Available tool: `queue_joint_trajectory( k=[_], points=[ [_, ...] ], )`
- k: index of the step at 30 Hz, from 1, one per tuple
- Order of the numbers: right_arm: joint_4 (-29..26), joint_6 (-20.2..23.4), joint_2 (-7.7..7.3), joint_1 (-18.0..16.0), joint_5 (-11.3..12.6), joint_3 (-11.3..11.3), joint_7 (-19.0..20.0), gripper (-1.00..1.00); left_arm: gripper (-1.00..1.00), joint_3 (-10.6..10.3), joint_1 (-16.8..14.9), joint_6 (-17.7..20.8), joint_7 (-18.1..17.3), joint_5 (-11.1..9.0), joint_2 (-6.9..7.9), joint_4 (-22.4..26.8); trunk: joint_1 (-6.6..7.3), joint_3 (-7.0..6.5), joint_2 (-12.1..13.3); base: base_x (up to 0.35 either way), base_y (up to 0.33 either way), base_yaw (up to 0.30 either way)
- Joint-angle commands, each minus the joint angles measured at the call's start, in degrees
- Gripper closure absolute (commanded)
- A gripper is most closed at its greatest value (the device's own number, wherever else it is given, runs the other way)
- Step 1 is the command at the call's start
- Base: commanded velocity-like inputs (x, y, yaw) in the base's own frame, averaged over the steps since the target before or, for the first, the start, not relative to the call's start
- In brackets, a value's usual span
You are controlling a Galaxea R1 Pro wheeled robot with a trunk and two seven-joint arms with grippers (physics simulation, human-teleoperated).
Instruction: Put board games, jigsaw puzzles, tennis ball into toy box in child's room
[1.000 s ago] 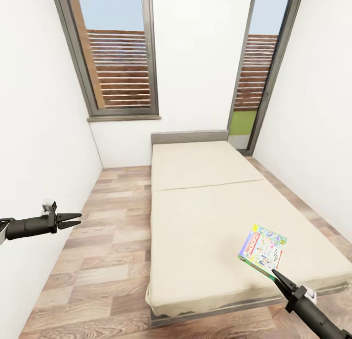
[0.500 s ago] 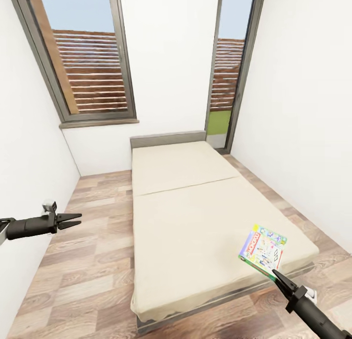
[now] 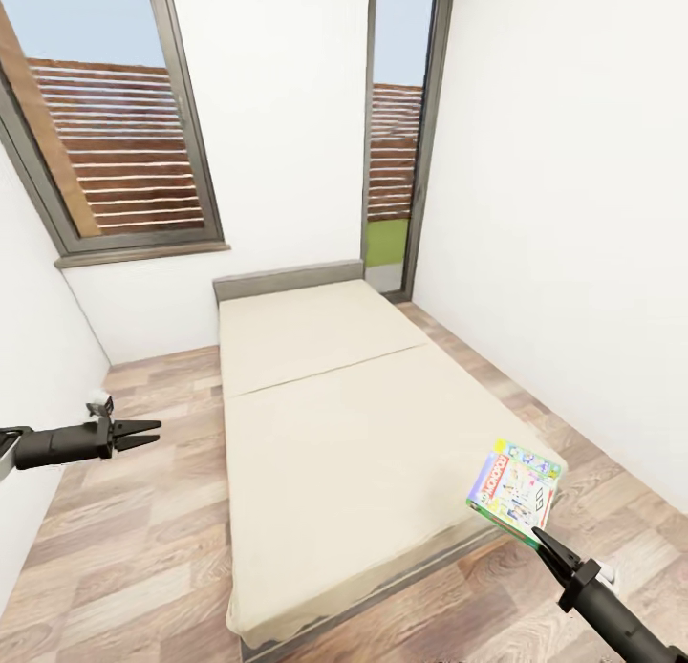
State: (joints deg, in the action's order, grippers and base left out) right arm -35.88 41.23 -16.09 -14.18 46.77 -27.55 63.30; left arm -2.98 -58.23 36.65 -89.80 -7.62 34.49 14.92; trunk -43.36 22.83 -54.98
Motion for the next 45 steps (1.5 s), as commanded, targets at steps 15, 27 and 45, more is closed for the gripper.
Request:
queue_joint_trajectory(
  k=[15, 27, 45],
  points=[
    [0.19, 0.37, 0.0, -0.06, 0.34, -0.05, 0.07, 1.0, -1.0, -0.36, 0.01, 0.55, -0.2, -0.29, 0.06, 0.27, 3.3, -3.35, 5.99, 0.0, 0.0, -0.267],
    [0.2, 0.35, 0.0, -0.06, 0.34, -0.05, 0.14, 1.0, -1.0, -0.41, -0.01, 0.54, -0.2, -0.21, -0.61, 0.28, 5.93, -6.08, 10.8, 0.0, 0.0, -0.267],
    [0.2, 0.35, 0.0, -0.06, 0.27, -0.05, 0.16, 1.0, -1.0, -0.45, -0.02, 0.61, -0.2, -0.2, -0.71, 0.28, 9.88, -10.17, 18.02, 0.0, 0.0, -0.265]
  ],
)
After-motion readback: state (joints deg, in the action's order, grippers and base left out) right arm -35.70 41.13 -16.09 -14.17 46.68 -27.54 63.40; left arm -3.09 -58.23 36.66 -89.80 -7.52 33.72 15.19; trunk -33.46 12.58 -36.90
